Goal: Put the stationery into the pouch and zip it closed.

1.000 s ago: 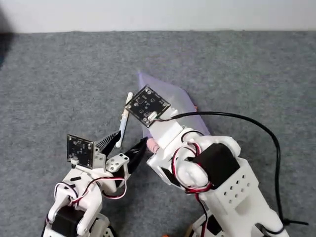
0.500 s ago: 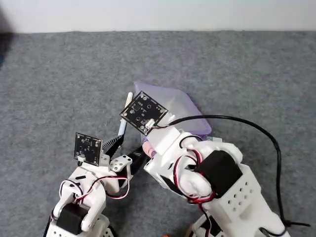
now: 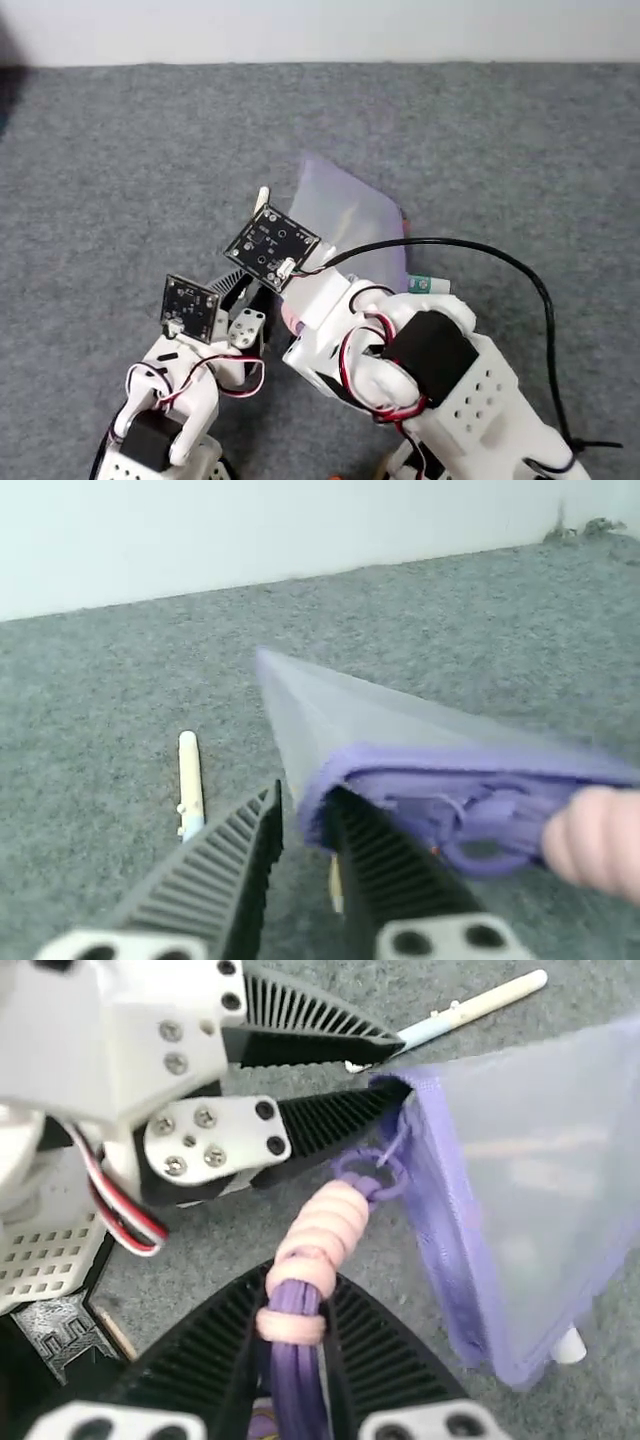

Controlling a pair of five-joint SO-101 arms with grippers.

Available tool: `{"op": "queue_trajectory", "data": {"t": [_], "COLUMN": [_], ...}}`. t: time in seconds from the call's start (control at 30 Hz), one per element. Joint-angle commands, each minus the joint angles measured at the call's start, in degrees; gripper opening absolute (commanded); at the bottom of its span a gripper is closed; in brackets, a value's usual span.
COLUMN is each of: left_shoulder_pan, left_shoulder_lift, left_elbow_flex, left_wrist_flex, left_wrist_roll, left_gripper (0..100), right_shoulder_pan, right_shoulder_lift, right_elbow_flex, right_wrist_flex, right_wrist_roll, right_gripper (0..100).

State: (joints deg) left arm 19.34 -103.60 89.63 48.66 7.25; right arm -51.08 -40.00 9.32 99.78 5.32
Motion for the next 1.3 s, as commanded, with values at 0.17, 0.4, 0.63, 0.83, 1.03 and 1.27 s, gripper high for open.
{"op": "queue_trajectory", "data": {"t": [0.17,0.4,0.63,0.83,1.03,1.27], "left_shoulder_pan": [0.00,-0.62,-5.63,-6.33,-6.33,-6.24], "left_shoulder_lift": [0.18,0.18,0.00,0.00,0.00,0.00], "left_elbow_flex": [0.22,0.13,0.04,0.04,0.04,0.04], "left_wrist_flex": [-0.70,1.58,5.36,5.36,5.36,5.45], "left_wrist_roll": [-1.23,-1.32,-1.23,-1.05,-1.14,-1.23], "left_gripper": [1,1,1,1,1,1], "right_shoulder_pan": [-1.19,6.64,19.82,25.89,33.10,45.58], "right_shoulder_lift": [-2.42,-7.69,-16.22,-23.60,-30.64,-36.88], "right_elbow_flex": [-0.70,2.90,9.32,14.33,18.99,22.68], "right_wrist_flex": [2.68,3.03,3.03,3.03,3.12,2.95], "right_wrist_roll": [-0.53,2.37,11.43,14.68,19.96,27.43], "right_gripper": [0.7,0.7,0.7,0.7,0.7,0.7]}}
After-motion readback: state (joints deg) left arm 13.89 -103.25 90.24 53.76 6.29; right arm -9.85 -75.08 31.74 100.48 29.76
